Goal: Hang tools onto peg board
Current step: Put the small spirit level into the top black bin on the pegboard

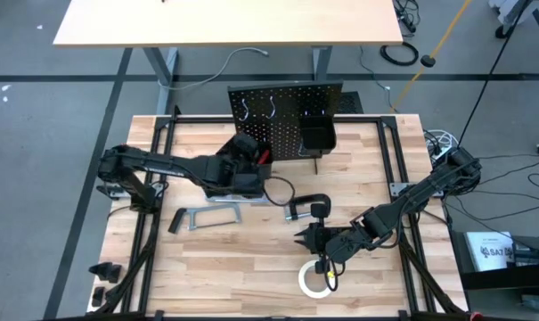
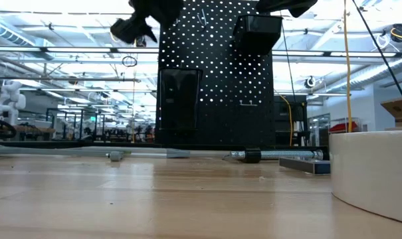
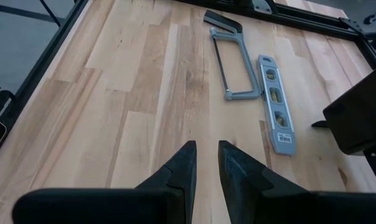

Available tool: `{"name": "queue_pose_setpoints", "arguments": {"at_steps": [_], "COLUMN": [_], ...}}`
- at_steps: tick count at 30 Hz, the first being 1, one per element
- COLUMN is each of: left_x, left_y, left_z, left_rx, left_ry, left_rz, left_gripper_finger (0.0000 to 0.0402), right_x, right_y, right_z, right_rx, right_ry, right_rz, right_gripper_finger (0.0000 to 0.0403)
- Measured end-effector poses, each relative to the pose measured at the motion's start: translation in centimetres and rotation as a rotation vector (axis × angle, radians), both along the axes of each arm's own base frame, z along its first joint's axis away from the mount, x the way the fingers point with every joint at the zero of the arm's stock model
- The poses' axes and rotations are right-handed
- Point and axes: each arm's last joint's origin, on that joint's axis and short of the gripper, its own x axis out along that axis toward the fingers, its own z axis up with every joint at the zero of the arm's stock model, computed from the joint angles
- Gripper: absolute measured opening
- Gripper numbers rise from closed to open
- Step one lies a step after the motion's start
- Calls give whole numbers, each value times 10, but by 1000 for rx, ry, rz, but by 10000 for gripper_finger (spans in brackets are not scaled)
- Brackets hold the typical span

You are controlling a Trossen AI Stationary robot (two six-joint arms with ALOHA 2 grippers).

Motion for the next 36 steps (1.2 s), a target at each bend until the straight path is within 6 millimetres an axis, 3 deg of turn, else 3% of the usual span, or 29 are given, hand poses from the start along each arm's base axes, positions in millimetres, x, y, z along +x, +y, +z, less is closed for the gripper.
{"name": "queue_pose_setpoints", "arguments": {"at_steps": [6, 12, 16, 19, 24, 29, 36], "left_x": [-28, -48, -49, -47, -53, -57, -65], "left_y": [-2, -5, -10, -25, -56, -97, -134], "left_z": [35, 56, 60, 65, 74, 51, -6], "left_rx": [-93, -603, -966, -1225, -1426, -1556, -1555], "left_ry": [-344, -780, -938, -1012, -1159, -1201, -1270], "left_rz": [37, 102, 159, 50, -168, -354, -468], "left_gripper_finger": [203, 203, 203, 203, 203, 203, 203], "right_x": [-1, 1, 1, 1, 0, -5, -7], "right_y": [0, -2, -2, -2, 0, 0, -1], "right_z": [-1, 0, 0, 0, -1, -5, -7], "right_rx": [-5, -4, 16, 20, 26, 36, 57], "right_ry": [8, 5, -1, -1, 9, 52, 76], "right_rz": [0, -9, -21, -23, -17, -39, -74], "right_gripper_finger": [59, 59, 59, 59, 59, 59, 59]}}
